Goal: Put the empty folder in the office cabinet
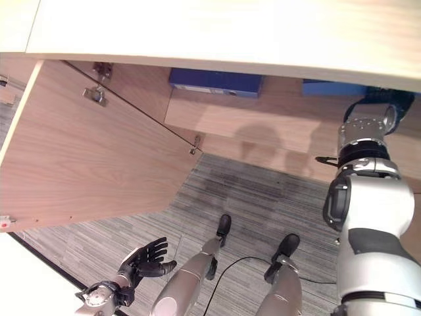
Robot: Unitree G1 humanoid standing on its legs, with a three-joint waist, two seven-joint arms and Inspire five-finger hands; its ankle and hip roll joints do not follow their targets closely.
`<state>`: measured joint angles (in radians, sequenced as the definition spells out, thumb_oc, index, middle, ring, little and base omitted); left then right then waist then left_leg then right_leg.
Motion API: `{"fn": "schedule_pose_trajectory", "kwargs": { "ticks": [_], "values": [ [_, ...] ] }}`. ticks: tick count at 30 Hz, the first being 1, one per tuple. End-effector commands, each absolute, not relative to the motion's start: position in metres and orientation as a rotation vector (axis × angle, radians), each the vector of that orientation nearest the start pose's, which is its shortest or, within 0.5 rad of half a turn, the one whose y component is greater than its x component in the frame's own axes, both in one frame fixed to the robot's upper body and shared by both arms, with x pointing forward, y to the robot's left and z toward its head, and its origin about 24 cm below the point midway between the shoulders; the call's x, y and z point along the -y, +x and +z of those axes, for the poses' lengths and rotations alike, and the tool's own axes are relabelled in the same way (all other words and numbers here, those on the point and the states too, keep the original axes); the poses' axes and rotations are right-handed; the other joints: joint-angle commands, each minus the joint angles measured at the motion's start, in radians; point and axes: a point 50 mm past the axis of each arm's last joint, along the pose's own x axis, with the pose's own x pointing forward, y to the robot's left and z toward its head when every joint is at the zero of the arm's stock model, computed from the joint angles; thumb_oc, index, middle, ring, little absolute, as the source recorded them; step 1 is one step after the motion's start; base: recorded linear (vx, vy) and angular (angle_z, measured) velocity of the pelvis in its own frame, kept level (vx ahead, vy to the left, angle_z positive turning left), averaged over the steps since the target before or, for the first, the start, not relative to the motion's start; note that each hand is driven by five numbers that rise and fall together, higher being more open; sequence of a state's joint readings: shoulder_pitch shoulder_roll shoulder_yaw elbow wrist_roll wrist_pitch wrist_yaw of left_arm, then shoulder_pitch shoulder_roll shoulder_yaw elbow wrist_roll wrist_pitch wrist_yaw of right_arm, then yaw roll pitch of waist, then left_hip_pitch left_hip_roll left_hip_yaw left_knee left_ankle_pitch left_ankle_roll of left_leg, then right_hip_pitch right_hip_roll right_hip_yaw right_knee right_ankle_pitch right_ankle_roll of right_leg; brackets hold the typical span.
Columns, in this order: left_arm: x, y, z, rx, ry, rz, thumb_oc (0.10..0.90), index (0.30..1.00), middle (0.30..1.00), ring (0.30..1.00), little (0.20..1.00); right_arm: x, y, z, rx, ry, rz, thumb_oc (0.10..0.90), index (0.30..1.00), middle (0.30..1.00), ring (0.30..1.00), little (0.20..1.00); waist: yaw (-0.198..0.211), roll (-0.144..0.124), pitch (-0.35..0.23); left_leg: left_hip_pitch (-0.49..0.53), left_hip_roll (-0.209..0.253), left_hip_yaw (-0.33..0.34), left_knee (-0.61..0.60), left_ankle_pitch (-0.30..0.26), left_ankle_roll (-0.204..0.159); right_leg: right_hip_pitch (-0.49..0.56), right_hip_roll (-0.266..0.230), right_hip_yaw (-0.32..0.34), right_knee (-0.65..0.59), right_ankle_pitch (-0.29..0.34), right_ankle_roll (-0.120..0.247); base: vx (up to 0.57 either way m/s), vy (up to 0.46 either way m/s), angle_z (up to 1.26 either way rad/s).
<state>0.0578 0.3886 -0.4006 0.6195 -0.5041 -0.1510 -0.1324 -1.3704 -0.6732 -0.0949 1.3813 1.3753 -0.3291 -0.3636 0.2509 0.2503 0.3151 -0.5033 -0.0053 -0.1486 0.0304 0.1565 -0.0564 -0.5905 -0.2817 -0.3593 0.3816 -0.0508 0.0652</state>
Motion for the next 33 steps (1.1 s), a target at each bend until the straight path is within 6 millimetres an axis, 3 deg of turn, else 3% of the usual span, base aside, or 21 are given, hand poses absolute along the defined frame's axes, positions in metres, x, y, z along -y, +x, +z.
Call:
{"fn": "schedule_pose_trajectory", "kwargs": {
  "ticks": [1,4,8,9,16,19,30,33],
  "values": [
    [-0.234,0.158,-0.099,-0.708,0.108,-0.129,0.800,0.900,0.900,0.900,0.900,0.361,0.363,0.267,0.432,1.038,-0.907,0.800,0.900,0.900,0.900,0.900,0.033,-0.053,-0.038,0.118,0.003,-0.024,0.013,-0.210,-0.024,0.175,0.063,0.017,-0.081,-0.152,0.060,-0.01,-0.011,0.08],
    [-0.238,0.157,-0.101,-0.724,0.180,-0.115,0.800,0.900,0.900,0.900,0.900,0.361,0.363,0.230,0.211,1.034,-1.026,0.800,0.900,0.900,0.900,0.900,0.030,-0.078,-0.045,0.158,0.006,-0.032,0.006,-0.216,-0.023,0.243,0.073,0.000,-0.120,-0.140,0.058,-0.02,-0.033,0.07],
    [-0.242,0.152,-0.103,-0.742,0.196,-0.094,0.800,0.900,0.900,0.900,0.900,0.352,0.367,0.213,0.090,0.958,-1.042,0.800,0.900,0.900,0.900,0.900,0.034,-0.094,-0.055,0.185,0.008,-0.038,0.006,-0.221,-0.023,0.292,0.076,-0.014,-0.146,-0.131,0.057,-0.01,-0.008,0.05],
    [-0.241,0.147,-0.106,-0.756,0.188,-0.090,0.800,0.900,0.900,0.900,0.900,0.349,0.367,0.201,0.020,0.891,-1.064,0.800,0.900,0.900,0.900,0.900,0.037,-0.106,-0.064,0.204,0.009,-0.037,0.000,-0.222,-0.023,0.322,0.079,-0.019,-0.169,-0.124,0.059,-0.01,0.005,-0.04],
    [-0.237,0.131,-0.115,-0.808,0.131,-0.054,0.800,0.900,0.900,0.900,0.900,0.339,0.367,0.171,-0.081,0.874,-1.095,0.800,0.900,0.900,0.900,0.900,0.056,-0.115,-0.093,0.267,0.011,-0.050,-0.046,-0.206,-0.022,0.410,0.086,-0.041,-0.246,-0.102,0.062,0.00,0.003,-0.02],
    [-0.237,0.127,-0.116,-0.818,0.131,-0.059,0.800,0.900,0.900,0.900,0.900,0.341,0.365,0.164,-0.100,0.858,-1.104,0.800,0.900,0.900,0.900,0.900,0.062,-0.110,-0.096,0.271,0.009,-0.053,-0.062,-0.175,-0.021,0.417,0.082,-0.060,-0.265,-0.074,0.062,-0.04,0.027,0.03],
    [-0.246,0.120,-0.117,-0.839,0.112,-0.019,0.800,0.900,0.900,0.900,0.900,0.355,0.353,0.144,-0.131,0.801,-1.111,0.800,0.900,0.900,0.900,0.900,0.079,-0.084,-0.116,0.298,0.008,-0.069,-0.104,-0.170,-0.021,0.438,0.081,-0.059,-0.287,-0.086,0.067,-0.01,0.015,0.02],
    [-0.245,0.121,-0.117,-0.832,0.091,-0.021,0.800,0.900,0.900,0.900,0.900,0.358,0.355,0.151,-0.099,0.755,-1.068,0.800,0.900,0.900,0.900,0.900,0.084,-0.075,-0.114,0.292,0.005,-0.067,-0.104,-0.166,-0.020,0.427,0.078,-0.059,-0.284,-0.084,0.069,-0.05,0.027,0.04]
  ]
}}
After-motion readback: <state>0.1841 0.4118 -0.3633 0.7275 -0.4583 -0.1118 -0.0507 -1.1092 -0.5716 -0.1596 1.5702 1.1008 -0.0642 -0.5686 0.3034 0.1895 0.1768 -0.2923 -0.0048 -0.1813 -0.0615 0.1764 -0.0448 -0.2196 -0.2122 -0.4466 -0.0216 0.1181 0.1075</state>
